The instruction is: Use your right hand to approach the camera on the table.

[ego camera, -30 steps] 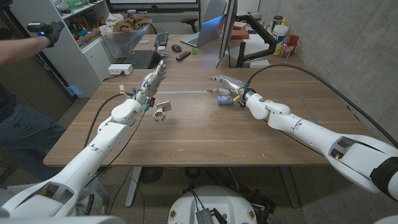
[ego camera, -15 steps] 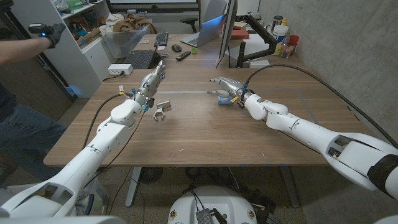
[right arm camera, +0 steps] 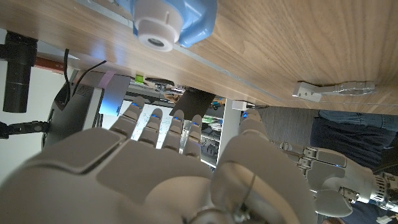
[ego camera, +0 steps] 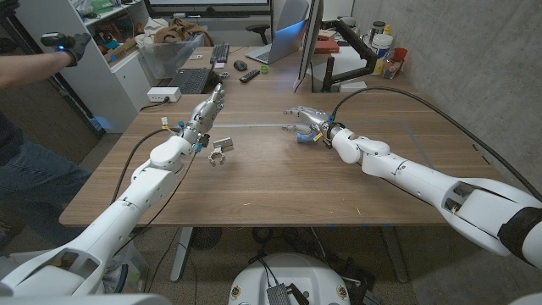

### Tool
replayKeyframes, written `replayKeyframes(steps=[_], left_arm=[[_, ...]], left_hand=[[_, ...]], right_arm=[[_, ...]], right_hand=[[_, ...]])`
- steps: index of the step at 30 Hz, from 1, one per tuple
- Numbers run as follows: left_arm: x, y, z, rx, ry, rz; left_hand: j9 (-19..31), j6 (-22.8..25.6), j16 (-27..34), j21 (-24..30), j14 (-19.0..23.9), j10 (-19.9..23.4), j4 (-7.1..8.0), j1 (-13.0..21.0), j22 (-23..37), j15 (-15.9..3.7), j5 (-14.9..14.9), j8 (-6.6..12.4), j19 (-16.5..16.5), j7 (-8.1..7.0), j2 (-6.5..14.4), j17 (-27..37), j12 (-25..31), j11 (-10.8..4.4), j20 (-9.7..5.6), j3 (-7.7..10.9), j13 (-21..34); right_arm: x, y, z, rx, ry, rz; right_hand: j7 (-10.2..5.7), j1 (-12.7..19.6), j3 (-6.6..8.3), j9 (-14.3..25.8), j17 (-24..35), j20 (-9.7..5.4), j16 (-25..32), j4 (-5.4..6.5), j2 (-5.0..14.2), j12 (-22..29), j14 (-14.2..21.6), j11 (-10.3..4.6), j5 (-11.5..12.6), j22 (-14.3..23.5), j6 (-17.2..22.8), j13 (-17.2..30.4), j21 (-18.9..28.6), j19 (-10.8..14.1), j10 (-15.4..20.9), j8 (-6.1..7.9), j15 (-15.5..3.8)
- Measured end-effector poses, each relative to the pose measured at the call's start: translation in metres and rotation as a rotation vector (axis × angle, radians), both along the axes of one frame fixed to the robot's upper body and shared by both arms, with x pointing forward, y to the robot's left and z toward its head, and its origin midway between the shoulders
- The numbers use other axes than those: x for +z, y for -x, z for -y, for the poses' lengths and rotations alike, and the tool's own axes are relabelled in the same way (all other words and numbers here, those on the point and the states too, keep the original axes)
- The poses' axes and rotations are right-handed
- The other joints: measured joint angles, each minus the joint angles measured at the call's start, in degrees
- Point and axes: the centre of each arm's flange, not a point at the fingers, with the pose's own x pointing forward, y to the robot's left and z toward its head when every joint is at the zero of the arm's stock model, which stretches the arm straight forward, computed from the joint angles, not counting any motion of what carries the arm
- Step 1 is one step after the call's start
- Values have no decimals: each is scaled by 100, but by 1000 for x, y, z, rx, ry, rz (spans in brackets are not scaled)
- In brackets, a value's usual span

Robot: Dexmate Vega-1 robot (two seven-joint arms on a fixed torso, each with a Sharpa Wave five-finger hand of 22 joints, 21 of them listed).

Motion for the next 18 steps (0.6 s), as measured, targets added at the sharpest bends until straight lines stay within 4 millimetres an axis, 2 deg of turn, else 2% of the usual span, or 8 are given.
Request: replayKeyframes(steps=[18], left_arm=[[-1, -4, 4, -3, -10, -11]], left_hand=[[0, 0, 0, 0, 0, 0, 0, 23, 0, 0, 0, 0, -24, 0, 23, 0, 0, 0, 24, 0, 0]], right_arm=[[-4, -5, 2, -5, -4, -22]], right_hand=[[-31, 0, 0, 0, 0, 31, 0, 0, 0, 0, 1, 0, 0, 0, 31, 0, 0, 32, 0, 0, 0]])
